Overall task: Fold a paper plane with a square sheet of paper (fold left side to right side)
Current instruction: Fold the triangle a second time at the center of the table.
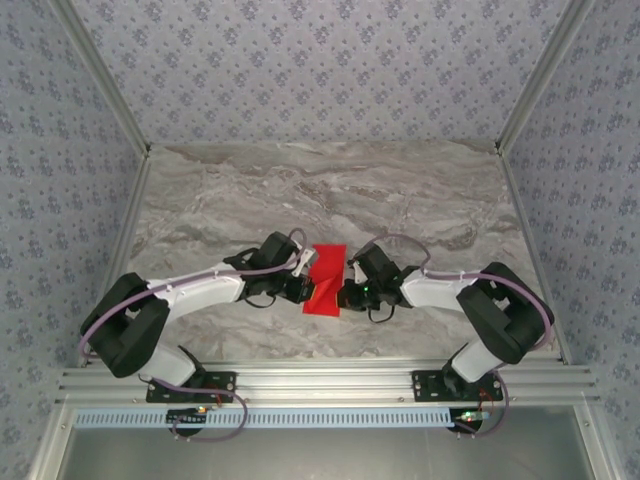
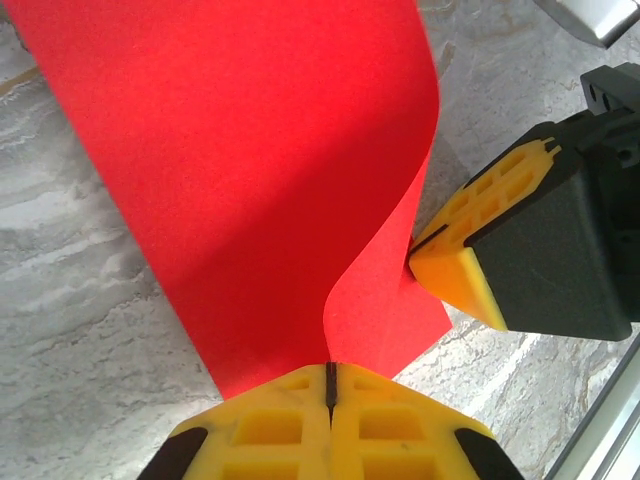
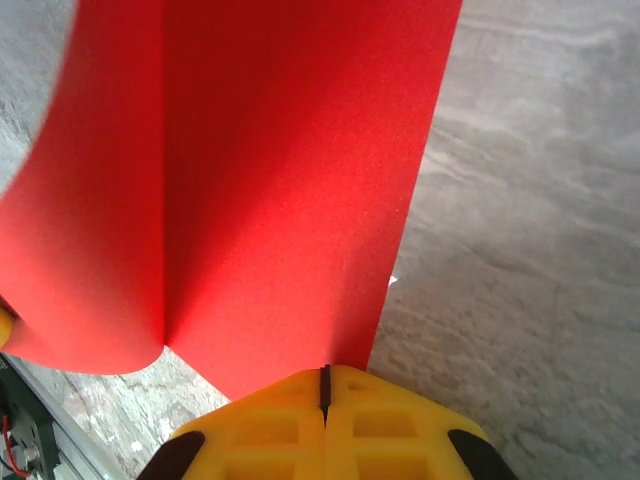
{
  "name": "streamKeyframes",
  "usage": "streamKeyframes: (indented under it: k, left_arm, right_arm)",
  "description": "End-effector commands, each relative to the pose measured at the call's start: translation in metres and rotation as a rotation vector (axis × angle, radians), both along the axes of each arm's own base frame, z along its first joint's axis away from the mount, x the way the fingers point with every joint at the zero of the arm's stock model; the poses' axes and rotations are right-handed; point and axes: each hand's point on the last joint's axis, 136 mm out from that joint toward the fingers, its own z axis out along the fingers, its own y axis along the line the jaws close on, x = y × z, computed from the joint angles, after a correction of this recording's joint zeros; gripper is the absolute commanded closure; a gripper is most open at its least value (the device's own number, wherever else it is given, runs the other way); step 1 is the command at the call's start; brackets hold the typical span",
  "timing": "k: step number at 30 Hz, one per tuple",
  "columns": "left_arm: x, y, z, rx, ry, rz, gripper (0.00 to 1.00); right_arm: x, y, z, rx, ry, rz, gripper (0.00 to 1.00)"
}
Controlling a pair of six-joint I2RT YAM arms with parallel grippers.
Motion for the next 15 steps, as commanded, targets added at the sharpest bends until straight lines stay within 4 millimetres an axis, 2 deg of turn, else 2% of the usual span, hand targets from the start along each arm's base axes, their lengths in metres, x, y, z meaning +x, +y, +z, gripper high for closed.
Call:
streamKeyframes:
  k: [1, 15]
  left_arm:
    - [0.006, -0.001, 0.002, 0.020, -0.006, -0.019, 1.00]
    - [0.027, -0.005, -0.001, 0.030, -0.013, -0.016, 0.99]
  right_arm:
    - [-0.005, -0.010, -0.014, -0.086, 0.039, -0.023, 0.95]
    - [-0.011, -0.020, -0.023, -0.147, 0.061, -0.013, 0.95]
